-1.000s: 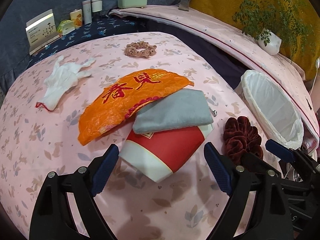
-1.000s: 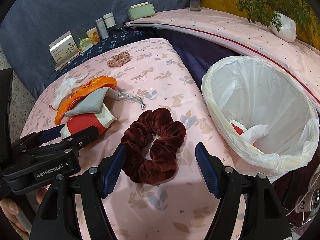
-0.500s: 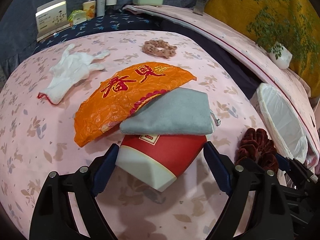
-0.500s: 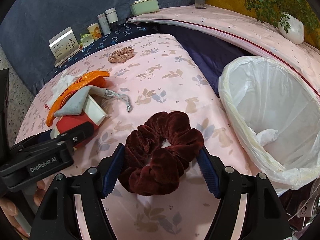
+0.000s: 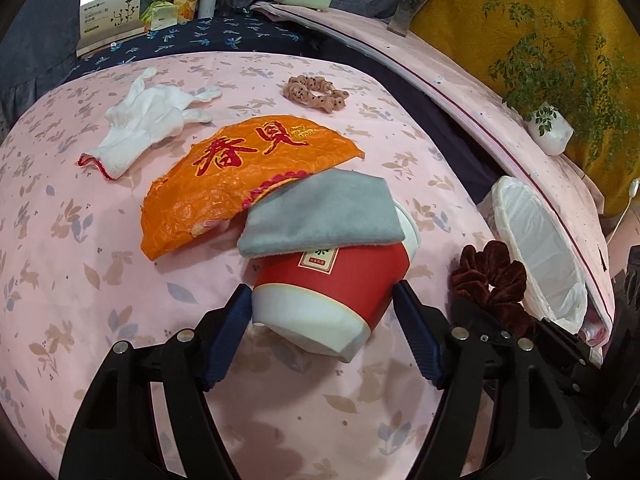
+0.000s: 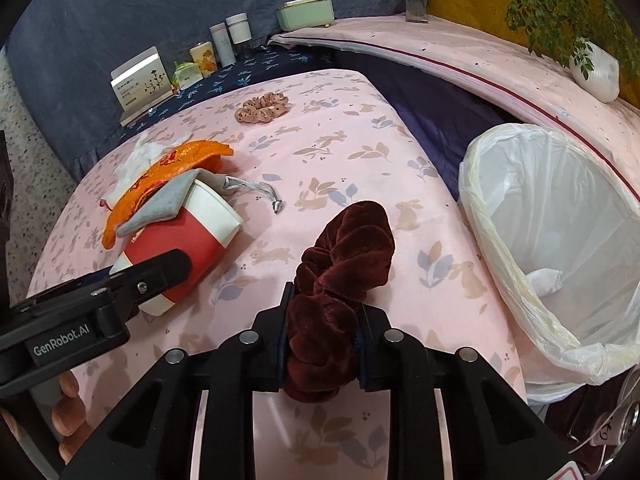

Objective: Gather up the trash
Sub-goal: 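Grasp the dark red scrunchie with the right tool while the left tool grasps the red-white cup, then carry the scrunchie and red-white cup to the bin and open both tools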

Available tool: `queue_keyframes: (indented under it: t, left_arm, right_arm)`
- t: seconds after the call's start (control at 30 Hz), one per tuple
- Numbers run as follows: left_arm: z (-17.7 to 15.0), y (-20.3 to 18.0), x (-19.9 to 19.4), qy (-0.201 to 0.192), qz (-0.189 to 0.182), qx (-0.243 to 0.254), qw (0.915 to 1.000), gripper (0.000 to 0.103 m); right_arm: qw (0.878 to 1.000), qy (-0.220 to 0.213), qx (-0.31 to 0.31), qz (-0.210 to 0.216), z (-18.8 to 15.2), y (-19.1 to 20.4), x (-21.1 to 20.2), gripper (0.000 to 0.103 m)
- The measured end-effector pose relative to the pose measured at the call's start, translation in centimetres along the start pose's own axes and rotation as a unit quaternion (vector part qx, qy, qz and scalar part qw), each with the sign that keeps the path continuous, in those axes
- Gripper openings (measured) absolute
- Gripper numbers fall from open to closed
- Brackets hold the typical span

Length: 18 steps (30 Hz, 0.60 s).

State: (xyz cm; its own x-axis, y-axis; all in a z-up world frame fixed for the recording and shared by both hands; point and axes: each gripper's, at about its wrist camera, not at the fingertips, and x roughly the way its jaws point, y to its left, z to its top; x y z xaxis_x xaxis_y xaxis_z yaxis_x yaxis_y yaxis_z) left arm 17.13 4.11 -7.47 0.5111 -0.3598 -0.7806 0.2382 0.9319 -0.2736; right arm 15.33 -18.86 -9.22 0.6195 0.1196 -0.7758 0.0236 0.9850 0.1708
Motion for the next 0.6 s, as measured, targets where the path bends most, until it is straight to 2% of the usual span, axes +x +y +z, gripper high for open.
queue_keyframes:
  t: [0.2,0.33,0.6]
  left_arm:
    - [-0.6,-1.1,0.3,0.008,0.006,0.005,0.9999,0.069]
    - [-1.1,-2.4,0.3,0.012,0.008,0.026,0.9996,0.062]
    - [-1.2,-4.9,-0.9,-0.005,-0.001,0.039,0.9992,0.061]
  right_arm:
    - [1.0,-0.017,0.023,-0.003,-0.1,-2.0,-1.9,0.022]
    - [0.999,-0.027,0.039,-0.004,0.1,-3.5,-3.0,0.022]
    - [0.998,-0.045,0.05,-0.005,0.6,-5.0,-4.7,0.022]
